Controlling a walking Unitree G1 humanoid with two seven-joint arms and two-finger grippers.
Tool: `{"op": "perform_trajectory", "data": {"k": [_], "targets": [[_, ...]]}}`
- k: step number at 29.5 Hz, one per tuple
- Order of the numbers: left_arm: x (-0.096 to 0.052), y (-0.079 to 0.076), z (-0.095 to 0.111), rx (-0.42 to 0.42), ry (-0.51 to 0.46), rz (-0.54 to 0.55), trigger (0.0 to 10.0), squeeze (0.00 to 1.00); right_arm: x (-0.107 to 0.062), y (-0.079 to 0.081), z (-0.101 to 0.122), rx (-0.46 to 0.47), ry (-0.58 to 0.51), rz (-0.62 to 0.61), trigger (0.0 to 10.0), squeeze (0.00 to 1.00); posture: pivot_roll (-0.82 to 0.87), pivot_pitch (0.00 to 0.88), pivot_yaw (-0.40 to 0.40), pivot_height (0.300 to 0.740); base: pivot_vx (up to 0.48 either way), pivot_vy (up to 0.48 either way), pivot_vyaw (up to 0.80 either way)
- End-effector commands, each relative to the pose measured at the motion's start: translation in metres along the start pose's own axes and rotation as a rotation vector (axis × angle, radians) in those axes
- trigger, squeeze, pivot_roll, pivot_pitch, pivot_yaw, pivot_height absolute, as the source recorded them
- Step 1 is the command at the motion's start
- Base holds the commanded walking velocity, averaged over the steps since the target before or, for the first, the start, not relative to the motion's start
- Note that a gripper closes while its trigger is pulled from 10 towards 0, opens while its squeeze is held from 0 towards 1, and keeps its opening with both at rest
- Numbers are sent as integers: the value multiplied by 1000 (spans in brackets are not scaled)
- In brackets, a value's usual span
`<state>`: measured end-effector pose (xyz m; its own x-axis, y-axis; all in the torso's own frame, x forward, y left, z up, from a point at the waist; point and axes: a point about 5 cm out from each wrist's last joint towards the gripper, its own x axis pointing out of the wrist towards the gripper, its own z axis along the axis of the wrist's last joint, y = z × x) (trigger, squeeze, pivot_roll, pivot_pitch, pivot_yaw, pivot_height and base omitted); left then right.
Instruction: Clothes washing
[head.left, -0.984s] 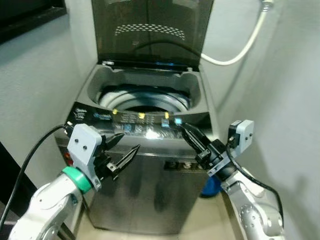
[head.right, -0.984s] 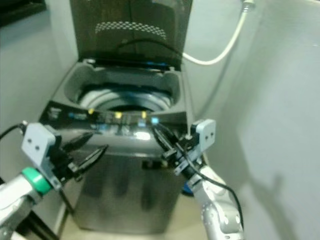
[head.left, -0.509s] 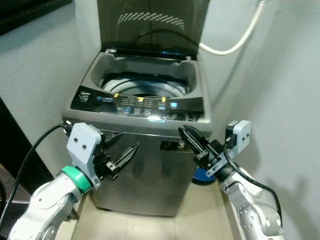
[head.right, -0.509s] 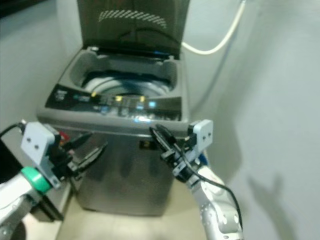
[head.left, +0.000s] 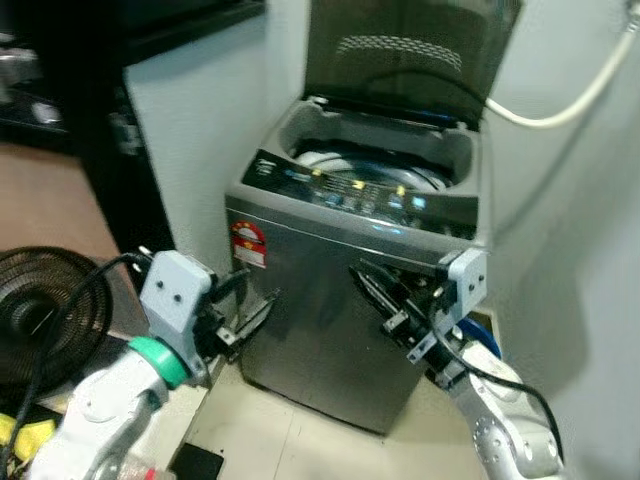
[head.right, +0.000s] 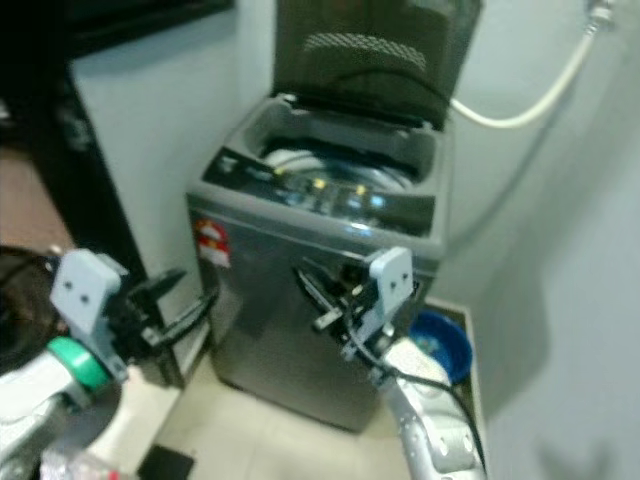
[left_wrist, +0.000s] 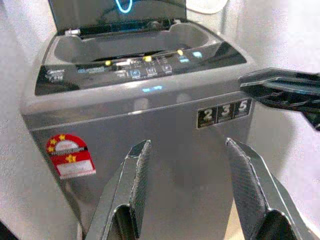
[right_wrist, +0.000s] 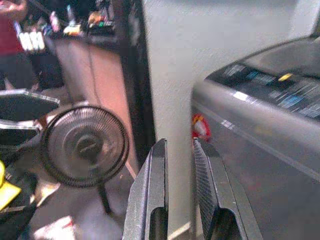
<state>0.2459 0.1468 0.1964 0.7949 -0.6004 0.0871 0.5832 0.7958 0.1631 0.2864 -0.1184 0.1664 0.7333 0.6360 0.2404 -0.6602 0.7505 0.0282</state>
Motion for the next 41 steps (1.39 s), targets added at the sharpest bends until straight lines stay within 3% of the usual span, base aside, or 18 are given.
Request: {"op": "perform_trajectory", "data": {"k": [1,15,29,41], "targets": [[0,0,-5,5,18,3,10000,0,-2,0,-7,-10,30,-2,10000,0,92,0,-23,740,0,0,788],[0,-3,-15,-5,51,15,10000,0,-11,-5,-34,-19,121,-32,10000,0,95,0,-27,740,0,0,783],[-8,-5,-56,-15,183,89,10000,0,-31,-11,-77,50,243,-135,10000,0,93,0,-26,740,0,0,781],[-11,-3,-66,-13,205,125,10000,0,-35,-9,-86,51,263,-136,10000,0,97,0,-26,740,0,0,781]]}}
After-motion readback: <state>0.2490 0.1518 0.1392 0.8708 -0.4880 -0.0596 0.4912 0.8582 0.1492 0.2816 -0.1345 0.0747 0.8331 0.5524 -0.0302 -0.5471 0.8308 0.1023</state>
